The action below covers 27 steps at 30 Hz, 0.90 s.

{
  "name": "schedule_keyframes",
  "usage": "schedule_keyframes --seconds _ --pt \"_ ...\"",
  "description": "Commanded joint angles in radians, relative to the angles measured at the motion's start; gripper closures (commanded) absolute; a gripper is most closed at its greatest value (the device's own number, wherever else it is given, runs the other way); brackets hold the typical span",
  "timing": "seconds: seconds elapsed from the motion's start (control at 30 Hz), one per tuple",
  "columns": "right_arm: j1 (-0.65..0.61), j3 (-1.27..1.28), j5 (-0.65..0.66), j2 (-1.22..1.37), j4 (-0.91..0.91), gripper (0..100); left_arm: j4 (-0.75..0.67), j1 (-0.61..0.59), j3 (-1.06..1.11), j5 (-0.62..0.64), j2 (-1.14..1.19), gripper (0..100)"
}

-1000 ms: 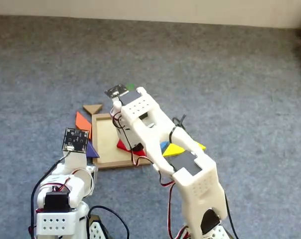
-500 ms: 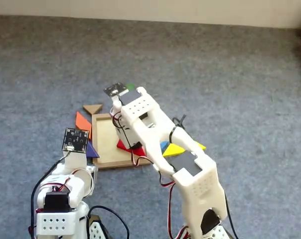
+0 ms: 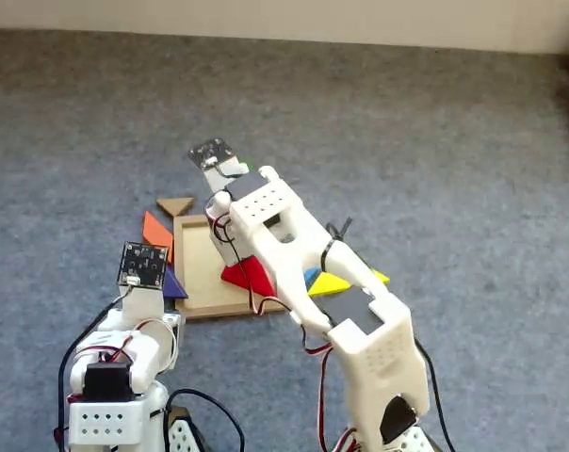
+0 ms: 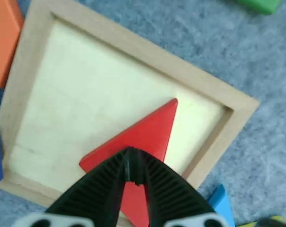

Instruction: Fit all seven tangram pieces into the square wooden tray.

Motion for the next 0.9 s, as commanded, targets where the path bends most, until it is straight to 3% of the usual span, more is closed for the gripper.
schedule_keyframes --seconds 0.0,0.4,0.6,0.73,0.87 --pt "0.044 0.002 0.003 0.005 -0.016 99.3 0.005 0.013 0.021 -0.005 -0.054 86" --pt "0.179 0.004 0.011 0.012 -0.007 99.3 0.005 0.013 0.021 -0.005 -0.054 86" --pt "0.200 -0.013 0.011 -0.002 0.104 99.3 0.005 0.013 0.021 -0.005 -0.054 86" --pt "0.197 -0.061 0.011 -0.111 0.122 99.3 0.005 0.013 0.021 -0.005 -0.054 86" --pt "0.225 0.045 0.009 -0.277 0.111 99.3 0.005 0.013 0.021 -0.005 -0.054 86"
